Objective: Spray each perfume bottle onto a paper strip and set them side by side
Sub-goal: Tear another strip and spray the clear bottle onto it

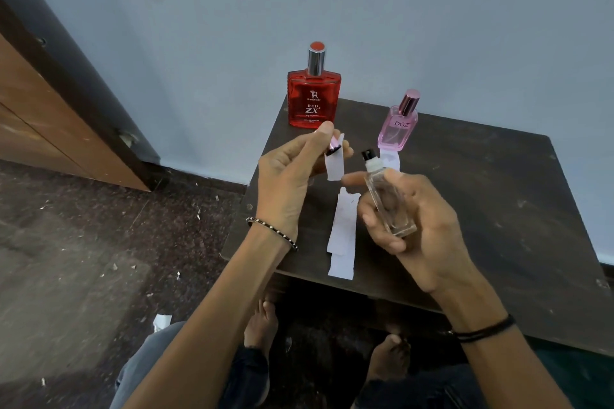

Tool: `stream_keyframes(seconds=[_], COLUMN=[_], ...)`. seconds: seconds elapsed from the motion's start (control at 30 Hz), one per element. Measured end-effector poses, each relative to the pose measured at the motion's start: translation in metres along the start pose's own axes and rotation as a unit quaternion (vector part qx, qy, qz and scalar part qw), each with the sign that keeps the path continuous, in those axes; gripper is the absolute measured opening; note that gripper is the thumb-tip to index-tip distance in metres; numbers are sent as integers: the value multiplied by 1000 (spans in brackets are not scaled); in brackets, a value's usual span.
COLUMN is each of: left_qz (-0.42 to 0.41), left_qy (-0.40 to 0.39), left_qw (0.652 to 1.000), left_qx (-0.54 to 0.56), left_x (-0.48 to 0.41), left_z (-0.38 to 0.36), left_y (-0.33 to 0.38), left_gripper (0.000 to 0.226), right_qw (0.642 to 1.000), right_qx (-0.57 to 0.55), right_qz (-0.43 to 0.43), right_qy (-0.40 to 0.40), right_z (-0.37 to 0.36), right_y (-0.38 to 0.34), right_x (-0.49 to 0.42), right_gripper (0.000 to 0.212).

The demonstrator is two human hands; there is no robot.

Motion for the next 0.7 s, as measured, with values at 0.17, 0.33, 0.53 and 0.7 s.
stream_keyframes(seconds=[0.17, 0.33, 0.53, 0.7], left_qz=[20, 29, 56, 79], left_qy=[-6, -15, -31, -60], left_qw=[1000, 999, 997, 993], left_qx=[14, 38, 46, 58], left_x=[-1, -1, 1, 3], left_z=[-1, -2, -3, -7], left_y=[-3, -6, -8, -10], left_gripper=[19, 24, 24, 24], right_qw=[998, 995, 956, 922], right_qx=[-63, 15, 230, 346], right_qz=[22, 88, 146, 135], right_qy=[-17, 37, 107, 110], right_z=[3, 5, 9, 11], right_y=[-4, -11, -8, 1], right_x=[2, 2, 0, -4], right_gripper=[44, 29, 42, 40])
Point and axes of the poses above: each hand's wrist, its own x-axis away from the middle knuckle, its own z-axis out of the back of the hand, y = z × x, the point moved 5 cm from there along -x, towards the middle knuckle, and after that the axes turned 3 degrees about z, right-handed, at the moved point
